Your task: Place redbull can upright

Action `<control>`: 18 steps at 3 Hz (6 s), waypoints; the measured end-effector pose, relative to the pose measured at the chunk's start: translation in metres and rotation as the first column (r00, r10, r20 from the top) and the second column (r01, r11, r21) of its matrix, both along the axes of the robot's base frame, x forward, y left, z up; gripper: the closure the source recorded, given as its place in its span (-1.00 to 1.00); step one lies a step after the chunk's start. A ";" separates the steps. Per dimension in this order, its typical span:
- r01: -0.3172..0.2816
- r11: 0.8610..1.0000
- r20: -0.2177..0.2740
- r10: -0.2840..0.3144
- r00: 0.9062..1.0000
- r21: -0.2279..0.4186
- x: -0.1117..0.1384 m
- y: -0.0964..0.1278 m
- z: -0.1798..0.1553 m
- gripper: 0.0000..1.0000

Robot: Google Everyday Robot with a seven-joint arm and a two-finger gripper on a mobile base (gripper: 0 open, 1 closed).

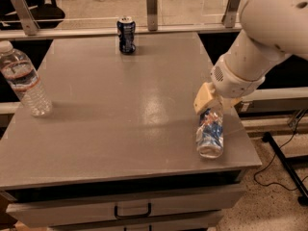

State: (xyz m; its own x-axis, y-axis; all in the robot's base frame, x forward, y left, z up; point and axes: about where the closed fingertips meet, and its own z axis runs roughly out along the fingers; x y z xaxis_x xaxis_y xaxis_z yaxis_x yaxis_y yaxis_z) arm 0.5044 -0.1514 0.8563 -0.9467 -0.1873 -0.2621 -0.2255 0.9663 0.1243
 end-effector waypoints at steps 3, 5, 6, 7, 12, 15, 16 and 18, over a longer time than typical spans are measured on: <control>-0.298 0.887 0.379 0.156 0.912 0.354 0.070 0.050 0.078 1.00; -0.559 0.730 0.628 0.232 0.743 0.393 0.075 0.093 0.130 1.00; -0.567 0.729 0.641 0.232 0.732 0.383 0.075 0.092 0.135 1.00; -0.608 0.722 0.712 0.232 0.663 0.331 0.078 0.090 0.148 1.00; -0.767 0.602 0.934 0.356 0.013 -0.219 0.096 0.085 0.143 1.00; -0.803 0.532 0.924 0.379 -0.056 -0.267 0.112 0.083 0.103 1.00; -0.807 0.528 0.931 0.358 -0.068 -0.262 0.113 0.081 0.095 0.65; -0.817 0.513 0.933 0.349 -0.083 -0.265 0.111 0.077 0.093 -0.30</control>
Offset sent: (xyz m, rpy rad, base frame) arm 0.0640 0.0551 0.0838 0.3681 -0.4779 0.5713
